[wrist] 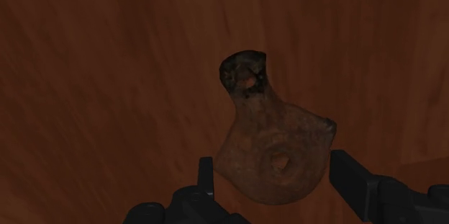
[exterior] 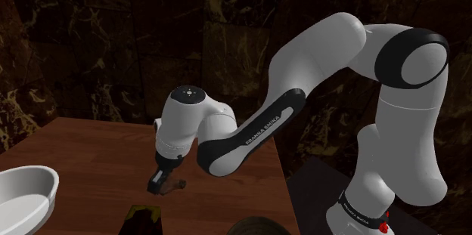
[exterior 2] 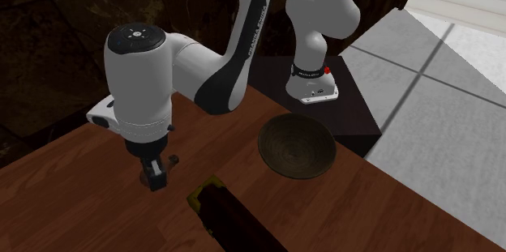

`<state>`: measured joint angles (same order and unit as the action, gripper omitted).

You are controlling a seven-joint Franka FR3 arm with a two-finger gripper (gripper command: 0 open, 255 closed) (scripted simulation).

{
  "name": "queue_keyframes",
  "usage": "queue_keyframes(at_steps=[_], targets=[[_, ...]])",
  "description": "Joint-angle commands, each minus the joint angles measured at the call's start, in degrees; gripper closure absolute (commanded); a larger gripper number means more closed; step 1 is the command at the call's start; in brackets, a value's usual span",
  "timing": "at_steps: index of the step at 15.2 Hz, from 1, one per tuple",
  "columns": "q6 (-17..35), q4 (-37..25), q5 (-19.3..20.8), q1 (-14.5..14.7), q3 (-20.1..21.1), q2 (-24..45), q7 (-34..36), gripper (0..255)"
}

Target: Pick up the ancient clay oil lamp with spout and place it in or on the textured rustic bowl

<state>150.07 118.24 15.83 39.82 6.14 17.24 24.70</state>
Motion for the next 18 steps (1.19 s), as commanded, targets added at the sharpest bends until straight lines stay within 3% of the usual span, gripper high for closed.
queue_keyframes(at_steps=[1,11,12,14,18], targets=[[-1.1,-0.2,-0.5,-0.2,0.3,-1.0,-0.5,255],[-6.0,-1.6,-2.5,-0.6,1.1,-4.6,-2.4,255],[-6.0,-1.6,-2.5,-0.6,1.1,-4.6,-2.4,0],[-18.2,-10.0,-8.0,-2.8,3.1,1.5,-14.2,0],[-17.3,-10.2,-7.7,-3.0,3.2,3.4,-14.5,0]])
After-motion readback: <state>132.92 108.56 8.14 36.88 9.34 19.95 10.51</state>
